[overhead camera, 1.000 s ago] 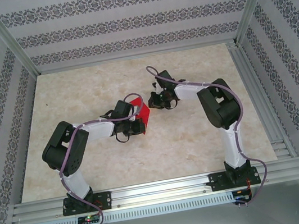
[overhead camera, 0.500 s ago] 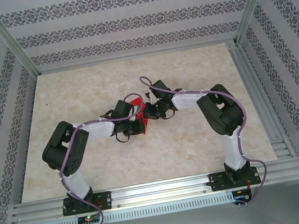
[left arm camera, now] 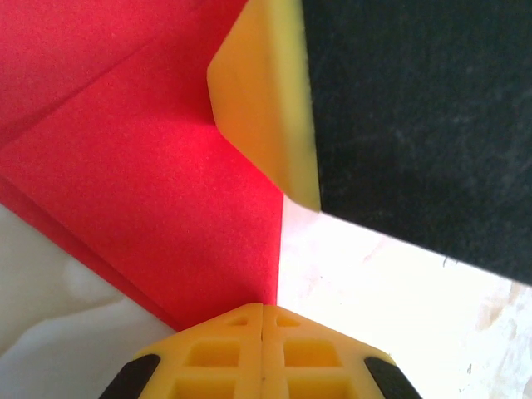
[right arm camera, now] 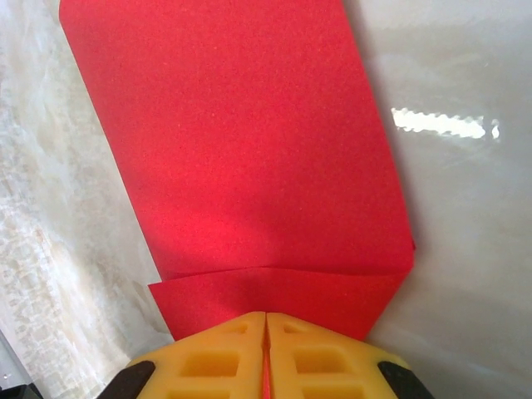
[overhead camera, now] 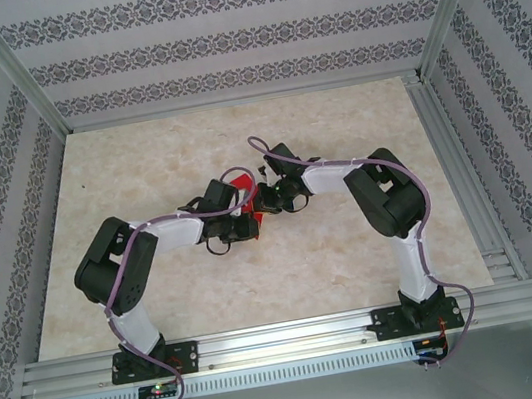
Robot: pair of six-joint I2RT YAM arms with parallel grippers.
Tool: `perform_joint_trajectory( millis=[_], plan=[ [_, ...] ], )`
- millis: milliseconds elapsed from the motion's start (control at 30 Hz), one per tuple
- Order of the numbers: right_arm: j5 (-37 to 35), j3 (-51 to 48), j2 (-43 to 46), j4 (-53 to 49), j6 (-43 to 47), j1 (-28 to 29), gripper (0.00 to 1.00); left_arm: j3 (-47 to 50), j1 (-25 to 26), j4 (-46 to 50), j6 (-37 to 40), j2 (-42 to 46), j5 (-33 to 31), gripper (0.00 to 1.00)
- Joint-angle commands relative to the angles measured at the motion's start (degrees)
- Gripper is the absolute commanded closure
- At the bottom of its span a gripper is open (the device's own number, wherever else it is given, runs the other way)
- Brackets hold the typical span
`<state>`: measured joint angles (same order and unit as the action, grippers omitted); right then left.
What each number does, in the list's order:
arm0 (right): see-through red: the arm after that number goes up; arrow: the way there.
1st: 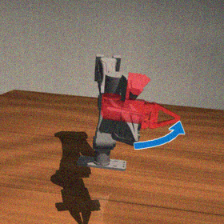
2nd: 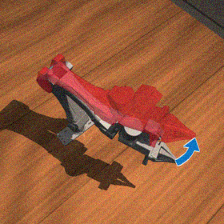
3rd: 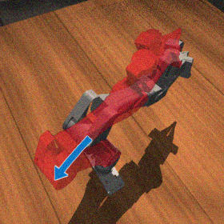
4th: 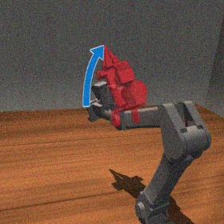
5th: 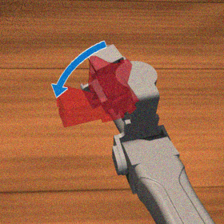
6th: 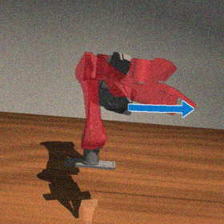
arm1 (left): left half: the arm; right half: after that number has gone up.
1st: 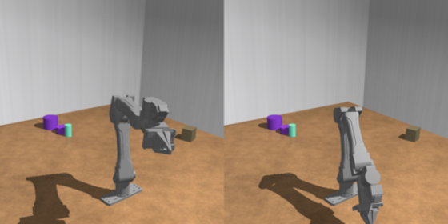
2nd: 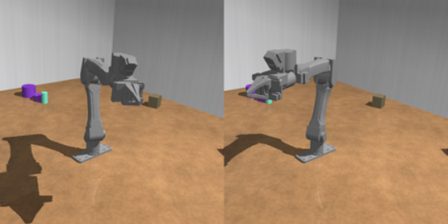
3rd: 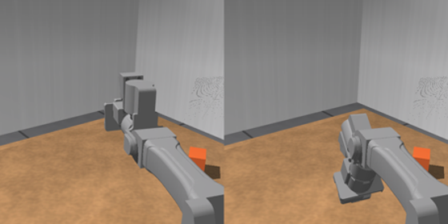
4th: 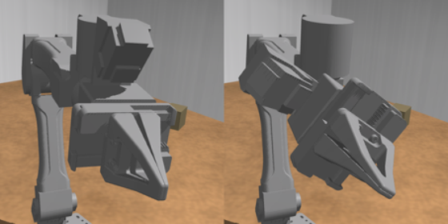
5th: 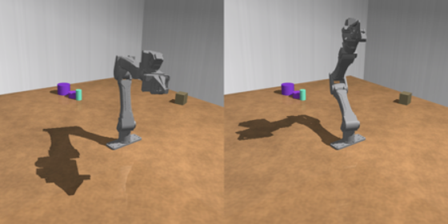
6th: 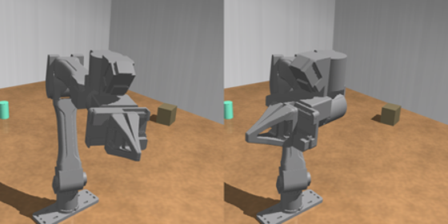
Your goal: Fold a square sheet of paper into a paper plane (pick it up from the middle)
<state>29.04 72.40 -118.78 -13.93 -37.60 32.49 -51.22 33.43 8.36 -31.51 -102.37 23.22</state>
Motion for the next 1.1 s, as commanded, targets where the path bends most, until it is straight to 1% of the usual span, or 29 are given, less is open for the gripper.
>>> perform_joint_trajectory(
  millis=[0, 133, 467, 1067],
  plan=[
    [-2.9, 0.64, -2.68, -1.69, -0.72, -0.25, 0.9, 2.77, 2.56, 5.09, 1.17, 0.85, 2.97, 0.93],
    [-3.02, 0.72, -2.81, -2.03, -0.79, -0.23, 0.9, 3.29, 3.69, 4.96, 1.54, 0.61, 3.58, 0.93],
    [-3.8, 0.46, -3.03, -2.49, -0.76, -0.24, 0.9, 3.19, 5.62, 8.43, 2.63, 0.87, 0.95, 0.93],
    [-4.42, 0.2, -3.28, -2.81, -0.85, -0.67, 0.9, 3.35, 8.92, 11.41, 3.65, -0.07, -1.36, 0.93]
  ],
)
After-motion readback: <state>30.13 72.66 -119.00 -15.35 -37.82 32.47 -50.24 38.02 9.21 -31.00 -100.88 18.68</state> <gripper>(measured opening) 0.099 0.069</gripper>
